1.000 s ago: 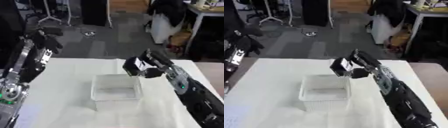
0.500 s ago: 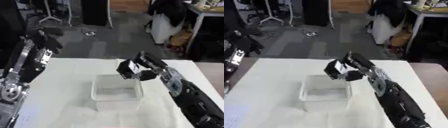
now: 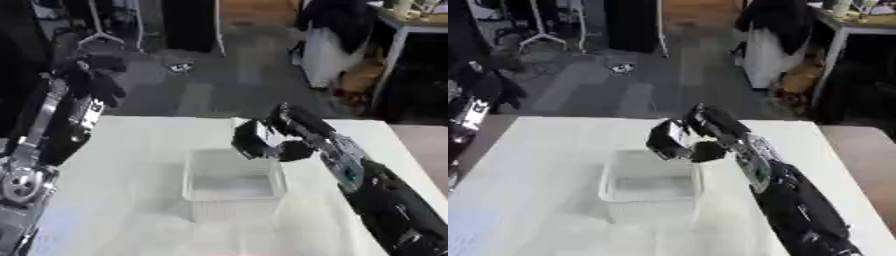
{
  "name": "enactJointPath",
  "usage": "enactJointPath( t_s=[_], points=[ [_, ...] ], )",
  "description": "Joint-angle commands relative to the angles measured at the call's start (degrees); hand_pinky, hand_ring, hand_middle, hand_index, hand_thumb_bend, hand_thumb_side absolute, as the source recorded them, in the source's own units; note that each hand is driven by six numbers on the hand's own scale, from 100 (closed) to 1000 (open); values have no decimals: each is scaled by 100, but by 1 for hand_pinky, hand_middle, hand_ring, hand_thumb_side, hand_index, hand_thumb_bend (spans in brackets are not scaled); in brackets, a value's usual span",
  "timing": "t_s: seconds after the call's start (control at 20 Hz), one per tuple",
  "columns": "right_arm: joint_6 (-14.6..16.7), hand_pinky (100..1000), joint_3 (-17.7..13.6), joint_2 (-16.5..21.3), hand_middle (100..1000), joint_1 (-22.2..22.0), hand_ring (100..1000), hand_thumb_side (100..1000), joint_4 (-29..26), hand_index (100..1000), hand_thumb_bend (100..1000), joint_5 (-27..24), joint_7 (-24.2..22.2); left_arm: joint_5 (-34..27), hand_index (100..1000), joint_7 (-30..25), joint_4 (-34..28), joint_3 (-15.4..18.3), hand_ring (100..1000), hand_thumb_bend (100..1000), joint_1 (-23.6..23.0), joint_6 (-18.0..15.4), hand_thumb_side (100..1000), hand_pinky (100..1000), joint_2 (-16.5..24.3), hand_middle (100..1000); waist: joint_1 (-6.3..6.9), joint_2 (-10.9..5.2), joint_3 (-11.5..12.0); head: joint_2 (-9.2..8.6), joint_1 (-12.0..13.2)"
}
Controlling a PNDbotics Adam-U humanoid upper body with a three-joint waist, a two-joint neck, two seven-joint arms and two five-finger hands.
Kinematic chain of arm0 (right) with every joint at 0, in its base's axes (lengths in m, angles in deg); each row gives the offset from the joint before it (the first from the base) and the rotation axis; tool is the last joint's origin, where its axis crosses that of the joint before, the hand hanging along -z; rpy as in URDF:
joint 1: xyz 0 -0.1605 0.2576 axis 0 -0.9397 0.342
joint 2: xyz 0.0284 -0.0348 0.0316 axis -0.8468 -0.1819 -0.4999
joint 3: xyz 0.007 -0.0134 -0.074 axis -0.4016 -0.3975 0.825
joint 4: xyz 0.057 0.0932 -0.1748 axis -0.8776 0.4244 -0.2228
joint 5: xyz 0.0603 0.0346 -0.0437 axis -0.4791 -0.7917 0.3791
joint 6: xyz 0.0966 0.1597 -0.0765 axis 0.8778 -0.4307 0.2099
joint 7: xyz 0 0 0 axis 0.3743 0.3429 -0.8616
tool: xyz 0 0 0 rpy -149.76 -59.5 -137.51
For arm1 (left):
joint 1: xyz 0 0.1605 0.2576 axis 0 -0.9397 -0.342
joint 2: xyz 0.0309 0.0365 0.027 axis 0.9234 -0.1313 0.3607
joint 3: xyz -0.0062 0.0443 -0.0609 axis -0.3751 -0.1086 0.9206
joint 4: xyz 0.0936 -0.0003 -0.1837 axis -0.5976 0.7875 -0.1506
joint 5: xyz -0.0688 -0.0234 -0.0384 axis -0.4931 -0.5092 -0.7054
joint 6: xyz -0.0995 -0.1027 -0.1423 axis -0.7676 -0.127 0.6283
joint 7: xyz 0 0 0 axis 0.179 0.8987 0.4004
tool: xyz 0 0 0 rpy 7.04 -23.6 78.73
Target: Pick up objects on the table and place them in the box.
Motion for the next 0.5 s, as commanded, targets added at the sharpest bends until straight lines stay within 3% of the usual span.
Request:
enactJointPath(
  t_s=[0.05,0.25,0.5],
  points=[
    [151,836,-24,95,782,126,735,1000,-79,865,831,475,-55,-24,789,-13,-88,11,533,132,101,-1,888,412,75,675,24,-57,4,-84,12],
    [220,892,-108,96,807,124,782,1000,-30,883,829,607,84,-22,789,-10,-86,13,532,132,97,1,888,412,76,675,24,-57,4,-74,22],
    [147,880,-128,104,799,119,774,1000,-1,875,830,693,142,-23,789,-7,-89,15,533,132,99,3,888,412,76,675,24,-57,7,-77,29]
  ],
)
